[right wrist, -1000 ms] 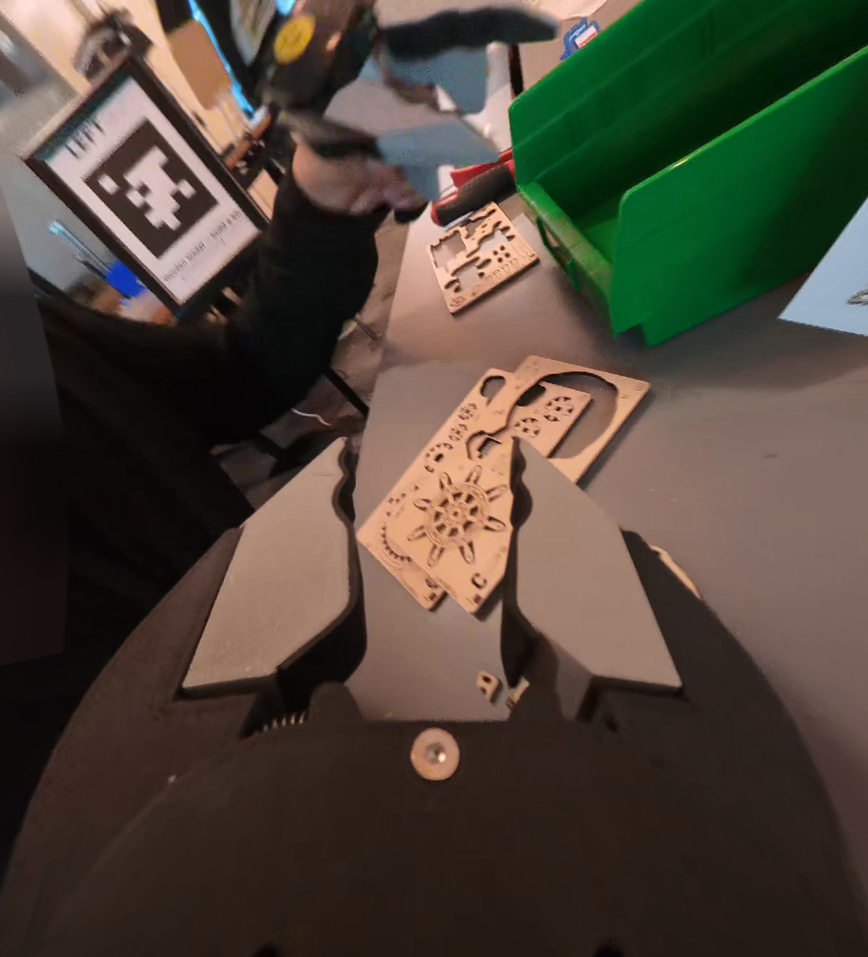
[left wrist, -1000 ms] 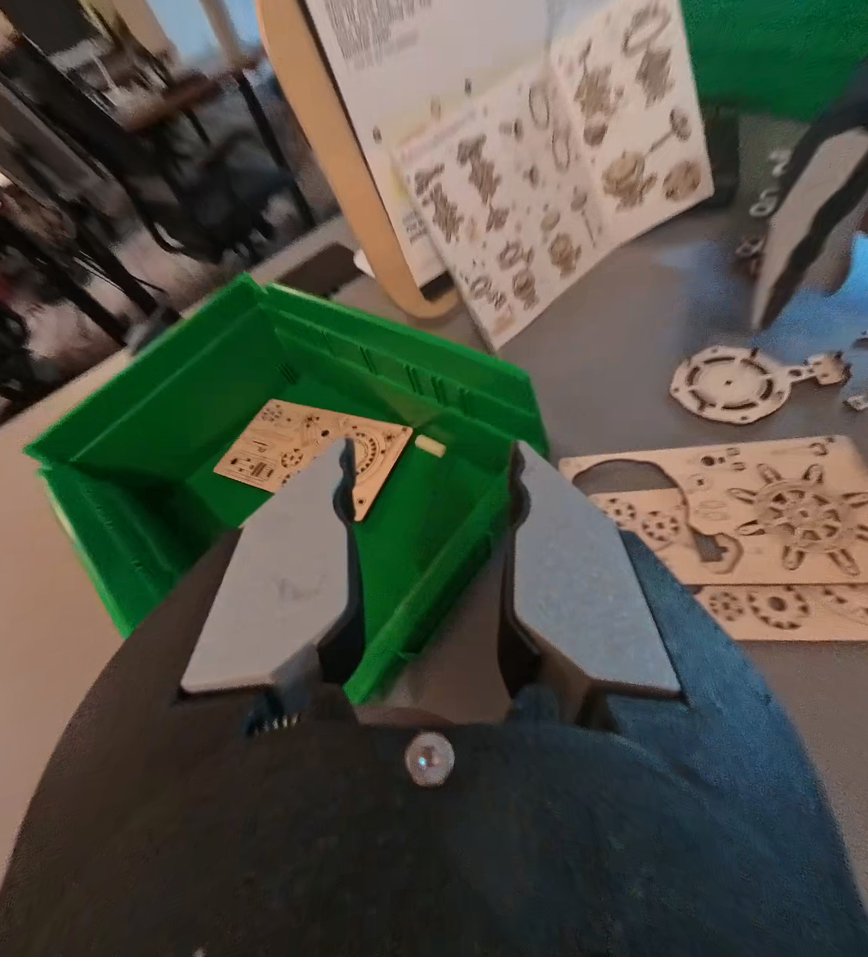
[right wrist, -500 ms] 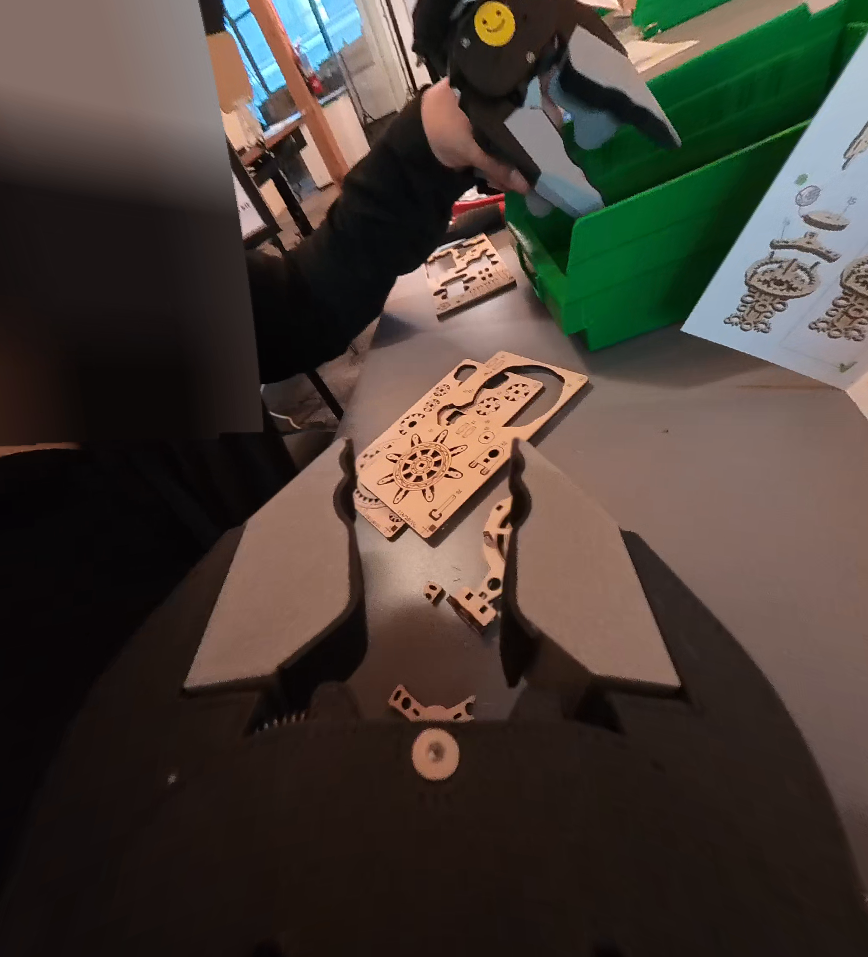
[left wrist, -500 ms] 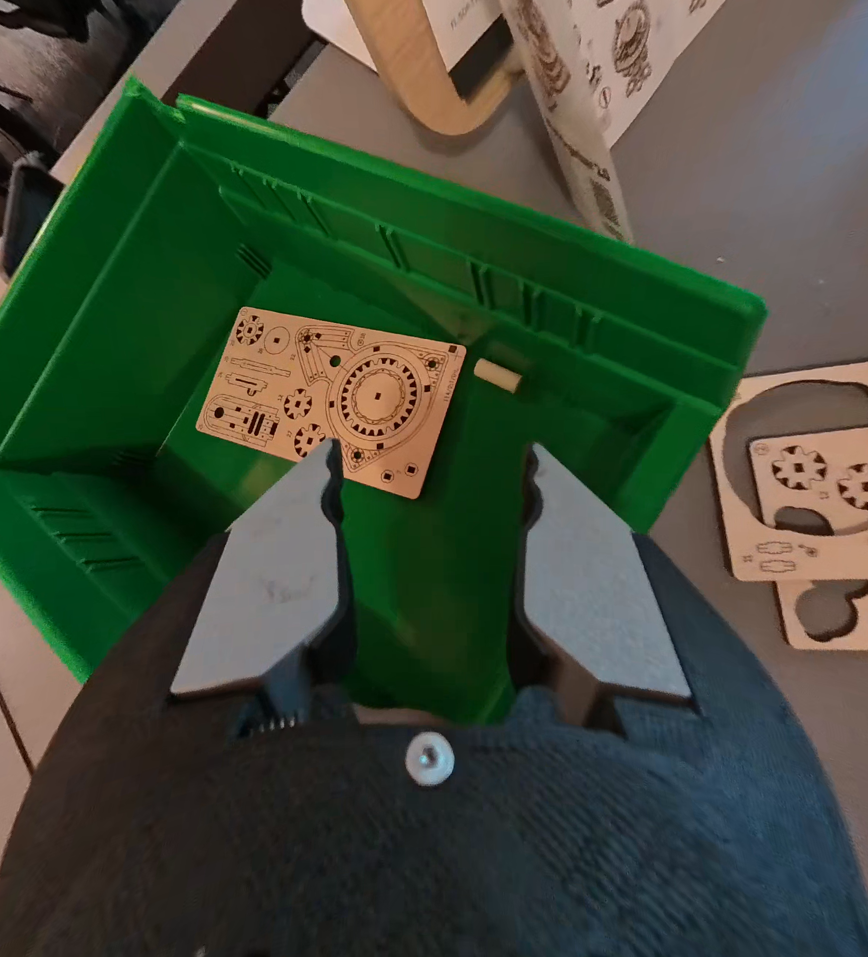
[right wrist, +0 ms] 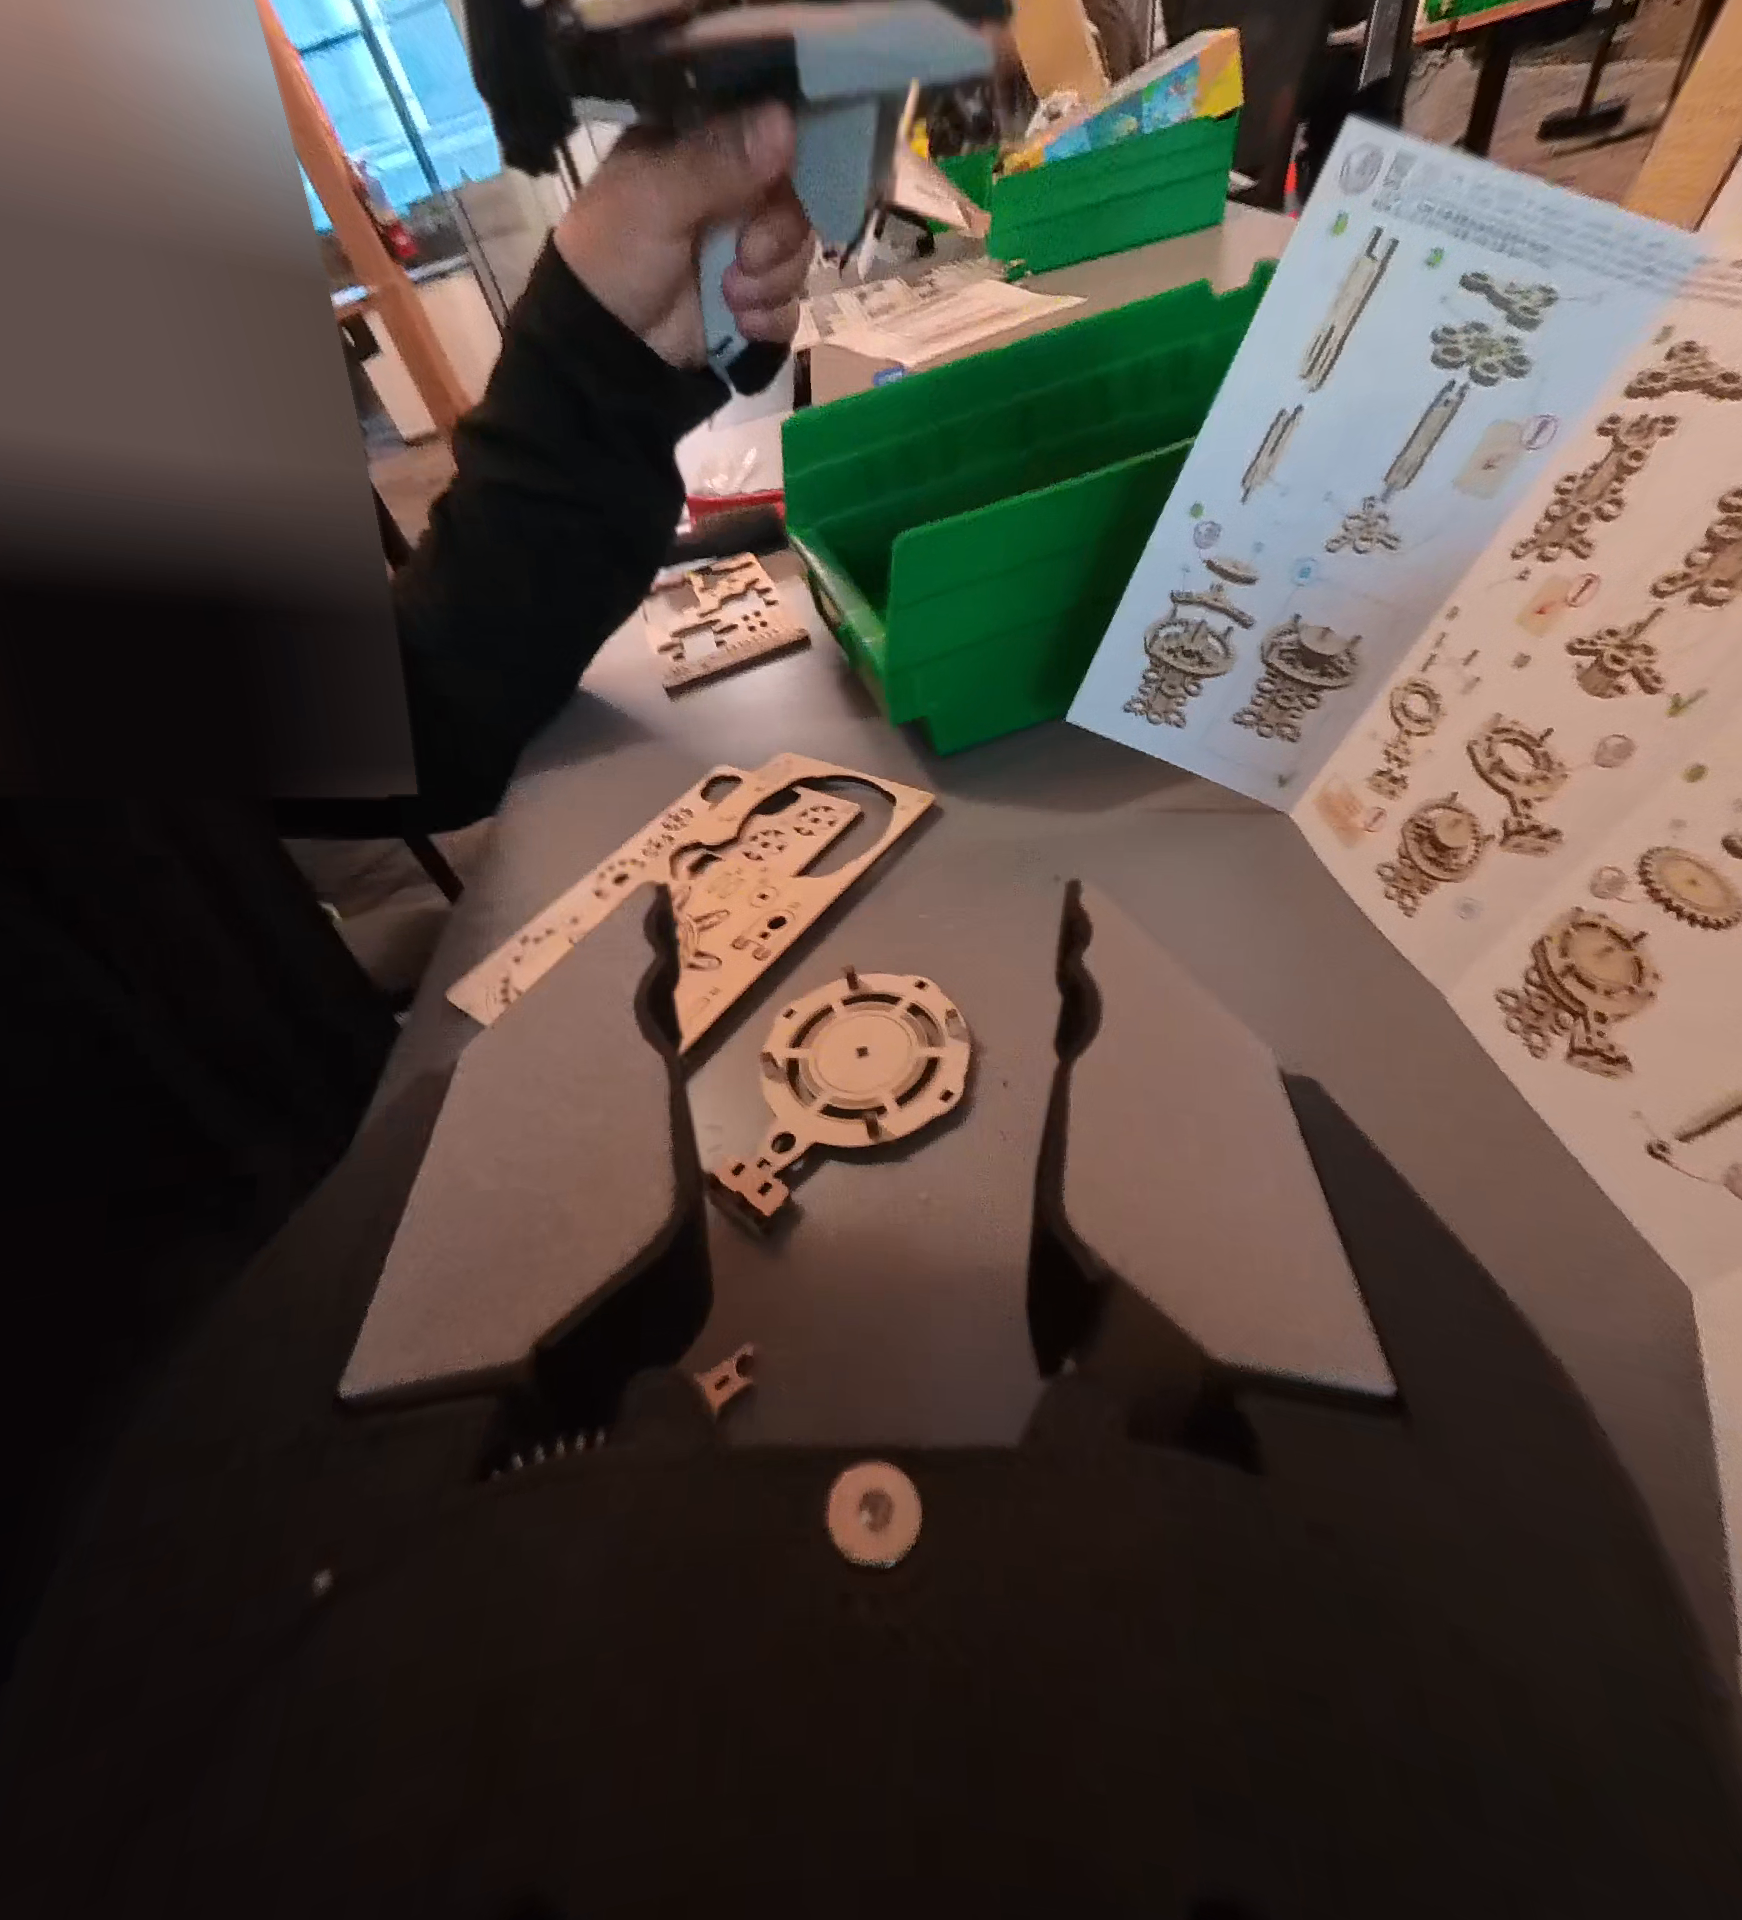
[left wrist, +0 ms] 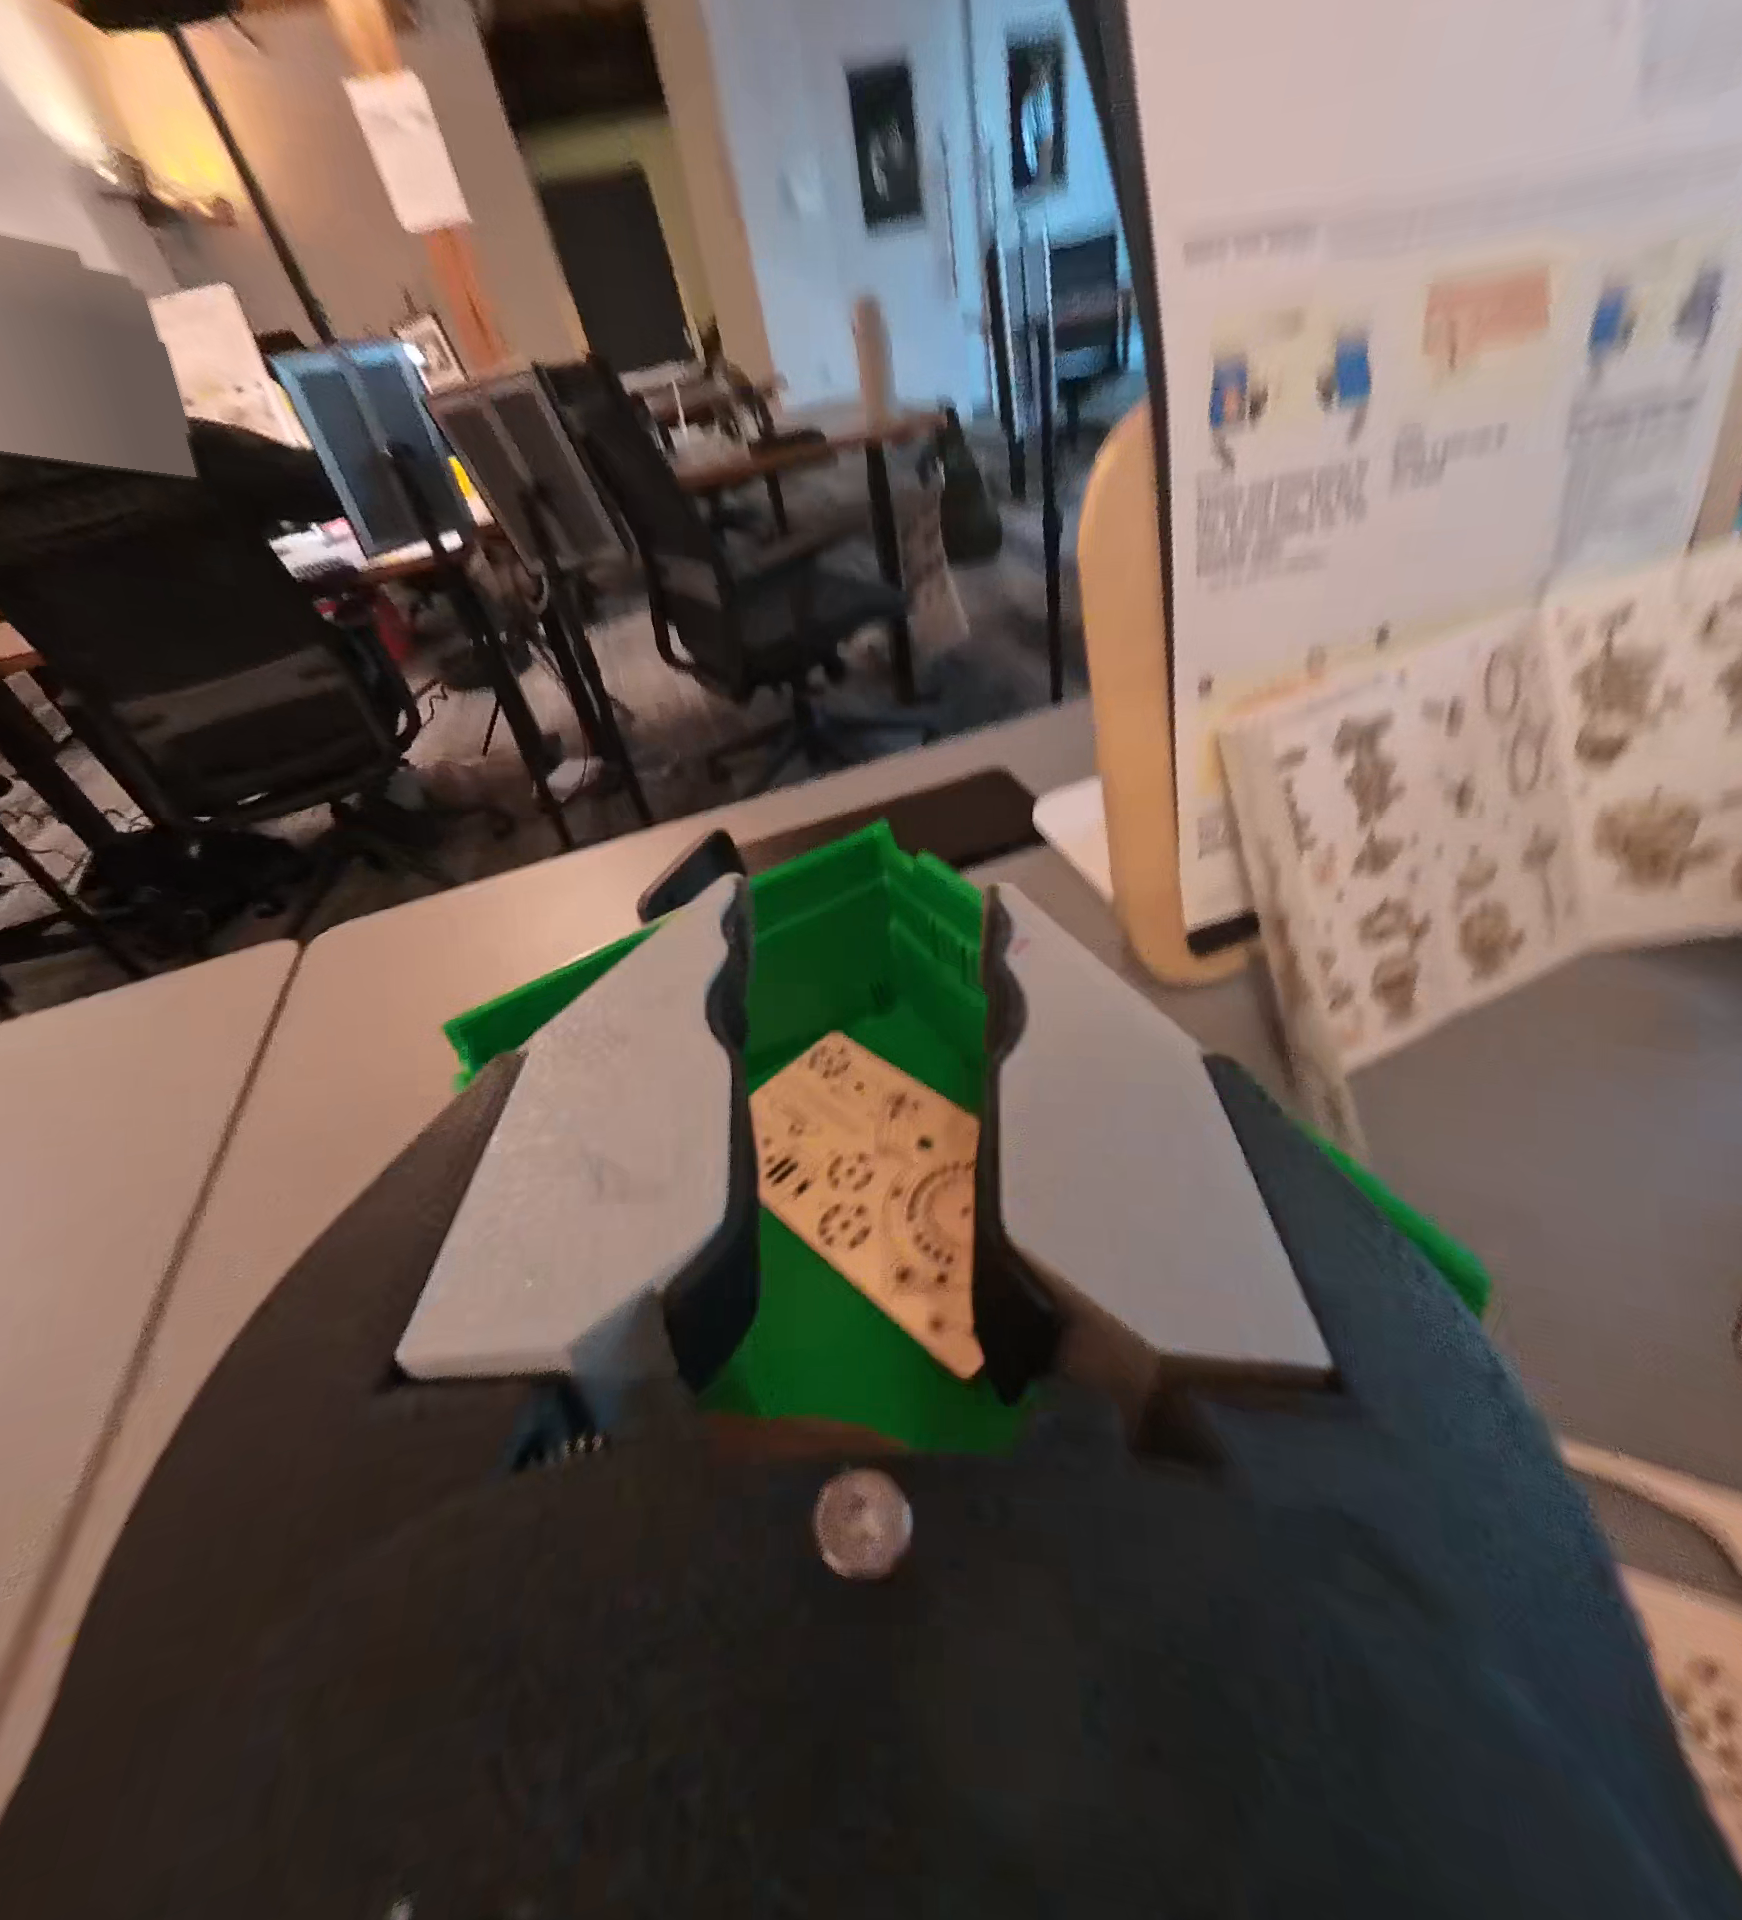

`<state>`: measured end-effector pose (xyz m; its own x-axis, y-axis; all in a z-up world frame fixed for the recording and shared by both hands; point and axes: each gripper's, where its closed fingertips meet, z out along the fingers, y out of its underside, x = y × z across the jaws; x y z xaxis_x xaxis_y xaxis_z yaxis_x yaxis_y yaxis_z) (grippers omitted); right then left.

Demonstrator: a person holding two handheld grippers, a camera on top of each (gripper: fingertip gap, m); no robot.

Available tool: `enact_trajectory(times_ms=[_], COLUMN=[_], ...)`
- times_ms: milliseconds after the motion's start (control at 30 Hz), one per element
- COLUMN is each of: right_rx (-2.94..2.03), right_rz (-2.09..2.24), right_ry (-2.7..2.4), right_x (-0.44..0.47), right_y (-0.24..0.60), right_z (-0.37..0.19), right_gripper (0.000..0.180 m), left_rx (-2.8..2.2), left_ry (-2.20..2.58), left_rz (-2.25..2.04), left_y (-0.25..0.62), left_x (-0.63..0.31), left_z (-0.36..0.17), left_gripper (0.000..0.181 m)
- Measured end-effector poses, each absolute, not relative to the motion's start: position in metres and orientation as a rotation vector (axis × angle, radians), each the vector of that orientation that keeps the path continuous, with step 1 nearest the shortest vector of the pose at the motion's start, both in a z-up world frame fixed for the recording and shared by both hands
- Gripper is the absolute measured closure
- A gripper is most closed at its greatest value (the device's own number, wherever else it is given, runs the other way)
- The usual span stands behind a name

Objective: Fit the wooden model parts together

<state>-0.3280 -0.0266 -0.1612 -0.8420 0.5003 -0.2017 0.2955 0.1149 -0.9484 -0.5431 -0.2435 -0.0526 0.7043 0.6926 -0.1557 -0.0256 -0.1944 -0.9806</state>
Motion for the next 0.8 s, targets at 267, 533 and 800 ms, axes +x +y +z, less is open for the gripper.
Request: enact_trajectory(times_ms=[267,533,800], right_rx=[-0.754,-0.698,-0.675], right_rz=[1.712,1.553,1.561], right_ry=[-2.273,-2.348,-2.276], right_x=[-0.318,-0.318,-0.323], right_y=[-0.035,-0.048,-0.042], right_z=[-0.177,-0.200,-0.194], right_gripper=[0.110,0.112,0.116], left_rx=[-1.410,-1.482,-1.478], left_ry=[-0.604,-0.568,-0.566], left_rz=[0.686,0.652,0.641], left_y=[-0.253,-0.232,-0.229], left_x=[-0.554,-0.550,-0.548], left_z=[-0.073,-0.090,-0.090], left_gripper=[0.150,0.151,0.152])
